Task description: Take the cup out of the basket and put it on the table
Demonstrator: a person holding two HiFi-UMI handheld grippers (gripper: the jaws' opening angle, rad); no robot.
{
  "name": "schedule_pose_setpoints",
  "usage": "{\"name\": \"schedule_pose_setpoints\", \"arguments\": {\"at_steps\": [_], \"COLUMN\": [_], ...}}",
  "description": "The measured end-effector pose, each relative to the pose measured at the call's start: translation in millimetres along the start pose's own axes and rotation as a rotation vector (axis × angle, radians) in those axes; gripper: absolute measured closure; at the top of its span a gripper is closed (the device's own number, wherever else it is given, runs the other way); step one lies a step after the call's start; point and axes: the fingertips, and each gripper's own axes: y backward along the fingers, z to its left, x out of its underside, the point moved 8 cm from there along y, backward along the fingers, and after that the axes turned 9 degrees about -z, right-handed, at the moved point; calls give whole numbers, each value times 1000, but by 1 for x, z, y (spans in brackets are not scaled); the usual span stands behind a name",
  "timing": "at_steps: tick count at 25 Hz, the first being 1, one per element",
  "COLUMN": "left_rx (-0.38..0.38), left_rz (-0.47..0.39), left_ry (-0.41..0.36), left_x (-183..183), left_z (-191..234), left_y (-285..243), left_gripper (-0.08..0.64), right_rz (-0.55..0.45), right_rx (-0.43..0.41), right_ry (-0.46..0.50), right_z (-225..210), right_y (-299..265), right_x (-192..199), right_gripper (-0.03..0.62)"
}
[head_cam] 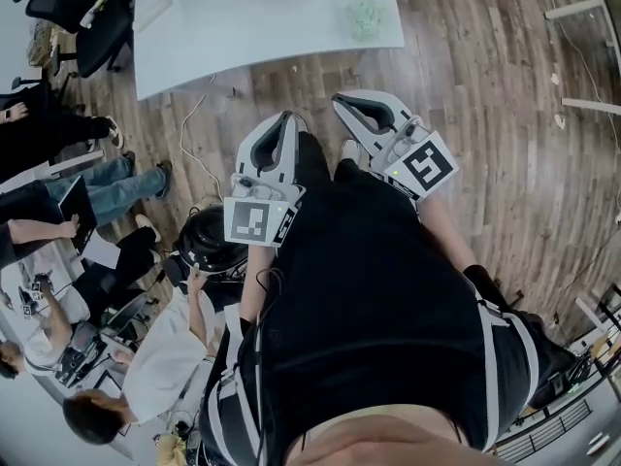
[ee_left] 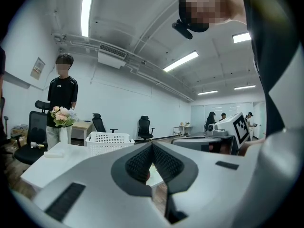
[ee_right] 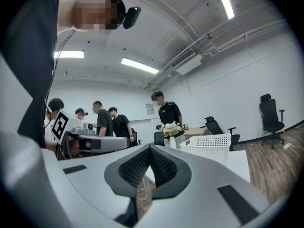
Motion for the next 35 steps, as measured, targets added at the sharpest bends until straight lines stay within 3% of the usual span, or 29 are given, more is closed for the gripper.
{"name": "schedule_pose_setpoints", "arguments": {"at_steps": [6, 22, 35], "left_rx": [46, 128, 201], "left_rz": [4, -10, 20], "left_ry": [-24, -1, -6], "left_x": [-3, -13, -16], "left_z": [33, 136, 200], "left_y": [-19, -63, -63], "left_gripper": [540, 540, 540], "right_rz": [-1, 23, 28], "right_rx": [42, 84, 153], "right_ry": [-1, 27, 58], "right_z": [-14, -40, -37], "right_y": [-27, -129, -190], "right_x": [-3, -1, 7], "right_gripper": [574, 574, 574]}}
